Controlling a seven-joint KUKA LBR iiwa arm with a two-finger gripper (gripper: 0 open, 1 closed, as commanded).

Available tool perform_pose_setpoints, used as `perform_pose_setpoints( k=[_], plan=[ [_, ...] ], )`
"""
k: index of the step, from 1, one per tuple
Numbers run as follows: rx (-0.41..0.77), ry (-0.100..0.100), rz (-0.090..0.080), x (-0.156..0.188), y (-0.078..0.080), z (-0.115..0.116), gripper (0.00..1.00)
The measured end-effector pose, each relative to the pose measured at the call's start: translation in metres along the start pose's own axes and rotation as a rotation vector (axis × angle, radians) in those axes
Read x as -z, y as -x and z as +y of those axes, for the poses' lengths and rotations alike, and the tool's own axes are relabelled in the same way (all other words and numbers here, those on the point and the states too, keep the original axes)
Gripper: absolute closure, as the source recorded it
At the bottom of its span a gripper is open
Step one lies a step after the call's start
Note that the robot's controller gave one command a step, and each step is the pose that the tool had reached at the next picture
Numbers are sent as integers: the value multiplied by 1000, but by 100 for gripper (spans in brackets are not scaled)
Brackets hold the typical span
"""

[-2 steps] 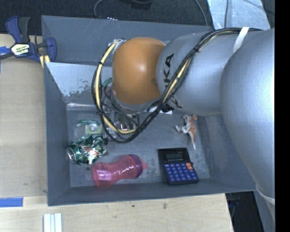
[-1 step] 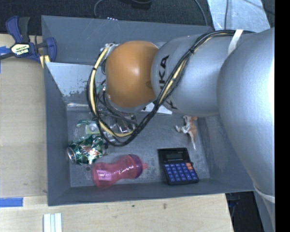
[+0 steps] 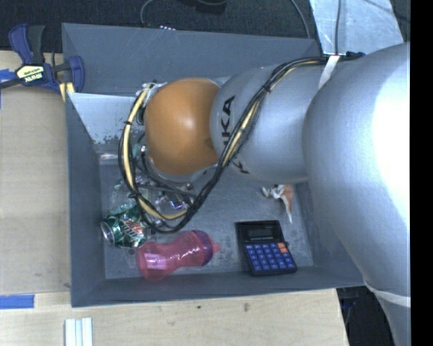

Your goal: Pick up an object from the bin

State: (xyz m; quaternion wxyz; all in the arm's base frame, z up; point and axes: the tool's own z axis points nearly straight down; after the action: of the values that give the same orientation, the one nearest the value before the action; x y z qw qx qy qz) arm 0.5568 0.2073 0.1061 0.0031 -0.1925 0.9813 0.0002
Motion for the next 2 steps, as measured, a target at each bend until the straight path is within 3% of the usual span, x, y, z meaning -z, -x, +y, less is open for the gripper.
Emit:
perform_pose_setpoints(
  k=[1,2],
  plan=[
    [-40,2,4,-17,0,0,0],
    [-24,-1,-11,-24,-1,7,100]
  ],
)
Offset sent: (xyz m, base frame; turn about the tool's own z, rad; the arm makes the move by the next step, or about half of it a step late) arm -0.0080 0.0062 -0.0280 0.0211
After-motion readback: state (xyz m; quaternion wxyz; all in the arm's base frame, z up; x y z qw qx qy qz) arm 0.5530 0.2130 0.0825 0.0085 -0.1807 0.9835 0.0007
